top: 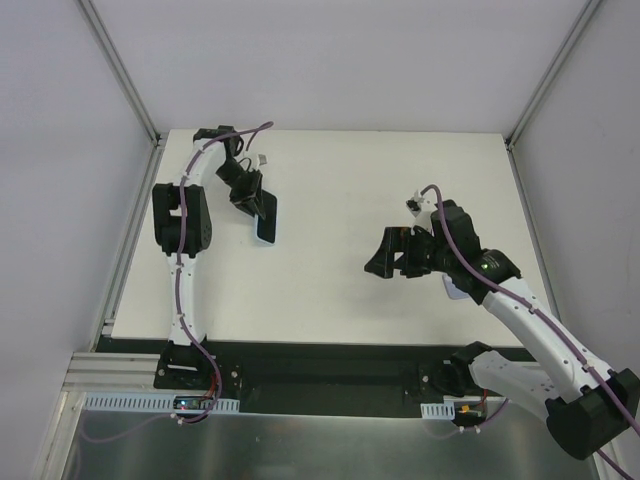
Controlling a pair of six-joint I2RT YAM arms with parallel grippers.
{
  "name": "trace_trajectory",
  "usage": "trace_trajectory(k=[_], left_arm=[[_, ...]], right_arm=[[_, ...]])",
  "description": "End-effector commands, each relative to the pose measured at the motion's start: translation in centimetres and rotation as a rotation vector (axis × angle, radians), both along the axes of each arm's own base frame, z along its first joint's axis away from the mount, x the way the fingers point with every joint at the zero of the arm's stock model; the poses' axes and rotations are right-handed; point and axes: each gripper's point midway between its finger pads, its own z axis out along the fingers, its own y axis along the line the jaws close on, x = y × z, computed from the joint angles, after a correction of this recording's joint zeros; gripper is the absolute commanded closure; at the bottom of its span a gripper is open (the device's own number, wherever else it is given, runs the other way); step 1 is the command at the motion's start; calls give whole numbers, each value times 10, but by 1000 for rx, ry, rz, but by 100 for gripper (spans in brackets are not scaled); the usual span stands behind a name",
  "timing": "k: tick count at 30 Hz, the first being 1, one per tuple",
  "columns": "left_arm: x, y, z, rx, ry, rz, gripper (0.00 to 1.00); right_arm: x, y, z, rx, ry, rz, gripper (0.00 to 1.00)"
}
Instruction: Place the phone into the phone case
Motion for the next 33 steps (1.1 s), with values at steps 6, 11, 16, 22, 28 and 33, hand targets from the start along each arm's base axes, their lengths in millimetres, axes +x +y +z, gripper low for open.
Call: trace_trajectory(k=[6,11,16,22,28,33], left_arm=[[30,40,-39,201,-65,29,84],[31,48,-45,230,-57,52,80],[36,60,-41,262,-64,99,76],[39,72,-25,328,-100,140,57],[56,78,20,365,-198,298,49],[67,40,60,125,-286,373,53]], right_arm=[[11,-13,29,7,-126,-96,4],[15,-30,36,-11,-165,-201,4],[14,-32,35,-7,-155,-218,4],[16,-33,43,-11,-168,-222,4],[20,-33,44,-41,-169,-211,4],[30,-44,32,-122,-155,-259,4]])
